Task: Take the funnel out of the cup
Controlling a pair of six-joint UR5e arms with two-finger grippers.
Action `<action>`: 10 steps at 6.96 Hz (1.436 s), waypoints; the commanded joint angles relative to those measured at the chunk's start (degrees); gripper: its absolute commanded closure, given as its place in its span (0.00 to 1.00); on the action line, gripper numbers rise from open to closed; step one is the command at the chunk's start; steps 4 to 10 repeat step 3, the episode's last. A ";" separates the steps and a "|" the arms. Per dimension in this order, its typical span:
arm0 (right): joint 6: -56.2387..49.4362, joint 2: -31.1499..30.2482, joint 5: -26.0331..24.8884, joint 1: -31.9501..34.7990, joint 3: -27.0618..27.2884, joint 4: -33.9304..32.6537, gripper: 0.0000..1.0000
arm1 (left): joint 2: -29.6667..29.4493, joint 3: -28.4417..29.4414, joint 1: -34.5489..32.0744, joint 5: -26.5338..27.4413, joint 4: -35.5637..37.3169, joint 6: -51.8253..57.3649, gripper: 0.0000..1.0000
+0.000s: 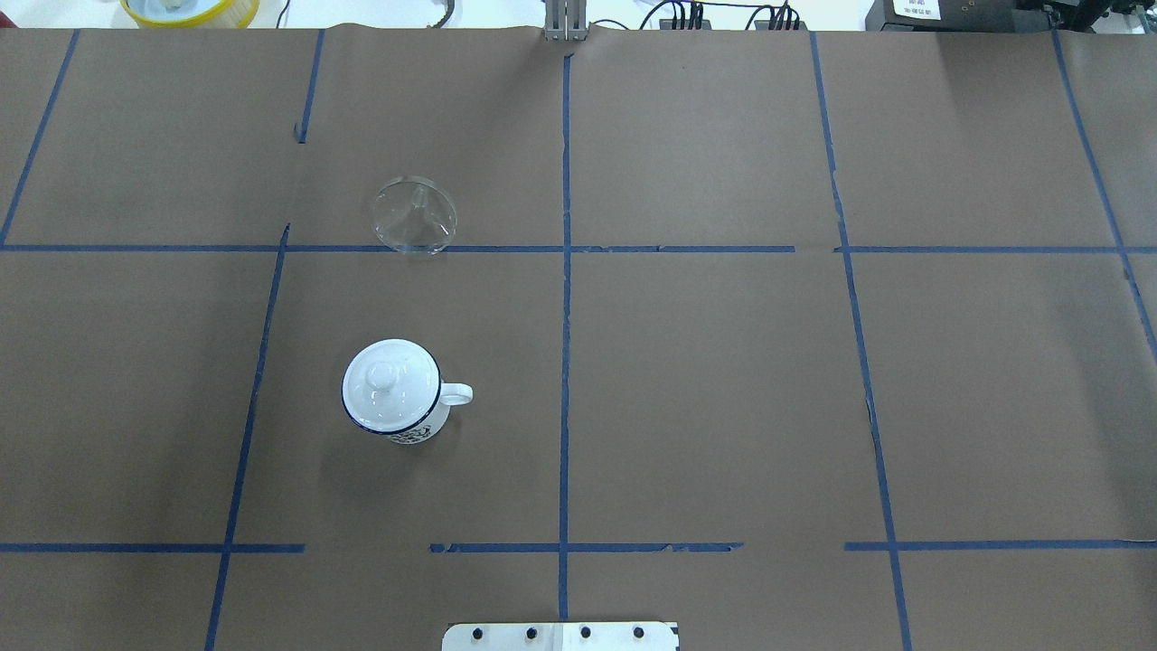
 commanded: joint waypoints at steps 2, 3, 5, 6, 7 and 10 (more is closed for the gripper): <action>0.00 0.00 0.00 0.00 0.04 0.00 0.00 | -0.18 0.06 0.00 0.00 -0.07 0.09 0.00; 0.00 0.00 0.00 0.00 0.04 0.00 0.00 | -0.27 0.15 0.00 0.09 -0.16 0.17 0.00; 0.00 0.00 0.00 0.00 0.04 0.00 0.00 | -0.27 0.15 0.00 0.09 -0.16 0.17 0.00; 0.00 0.00 0.00 0.00 0.04 0.00 0.00 | -0.27 0.15 0.00 0.09 -0.16 0.17 0.00; 0.00 0.00 0.00 0.00 0.04 0.00 0.00 | -0.27 0.15 0.00 0.09 -0.16 0.17 0.00; 0.00 0.00 0.00 0.00 0.04 0.00 0.00 | -0.27 0.15 0.00 0.09 -0.16 0.17 0.00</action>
